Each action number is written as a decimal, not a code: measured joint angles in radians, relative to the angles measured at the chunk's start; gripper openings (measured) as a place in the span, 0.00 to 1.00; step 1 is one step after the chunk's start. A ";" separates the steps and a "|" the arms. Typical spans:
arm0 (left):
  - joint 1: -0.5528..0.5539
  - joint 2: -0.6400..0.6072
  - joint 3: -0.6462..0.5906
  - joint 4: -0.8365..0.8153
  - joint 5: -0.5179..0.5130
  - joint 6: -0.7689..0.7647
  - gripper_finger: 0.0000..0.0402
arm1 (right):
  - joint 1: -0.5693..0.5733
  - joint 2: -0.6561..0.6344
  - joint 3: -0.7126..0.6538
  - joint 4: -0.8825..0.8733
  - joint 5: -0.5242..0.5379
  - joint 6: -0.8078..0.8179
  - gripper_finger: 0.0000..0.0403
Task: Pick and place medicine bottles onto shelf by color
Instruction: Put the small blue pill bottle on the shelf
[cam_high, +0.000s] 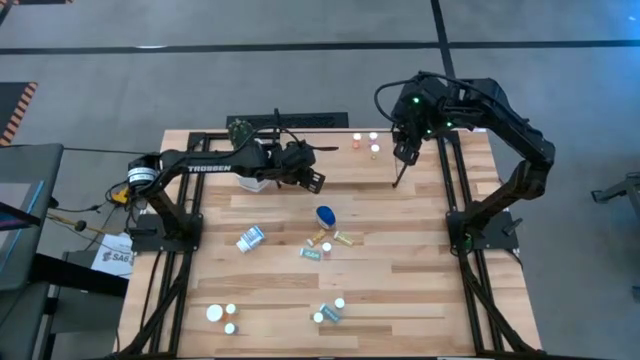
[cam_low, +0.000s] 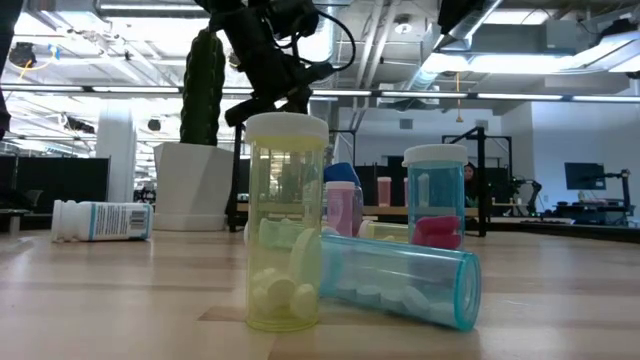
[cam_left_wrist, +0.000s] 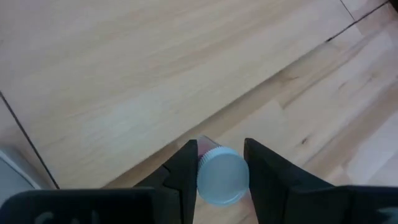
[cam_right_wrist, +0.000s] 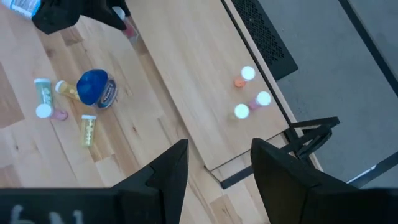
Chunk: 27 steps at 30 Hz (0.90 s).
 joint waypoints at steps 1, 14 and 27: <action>0.000 0.000 0.000 0.000 0.000 0.000 0.24 | 0.000 0.000 0.000 0.001 0.000 0.001 0.49; -0.032 0.003 0.008 -0.059 -0.003 0.001 0.24 | 0.000 0.000 0.000 0.003 0.000 0.019 0.49; -0.086 0.005 0.070 -0.111 -0.016 -0.004 0.24 | 0.000 0.001 0.000 0.003 0.000 0.017 0.49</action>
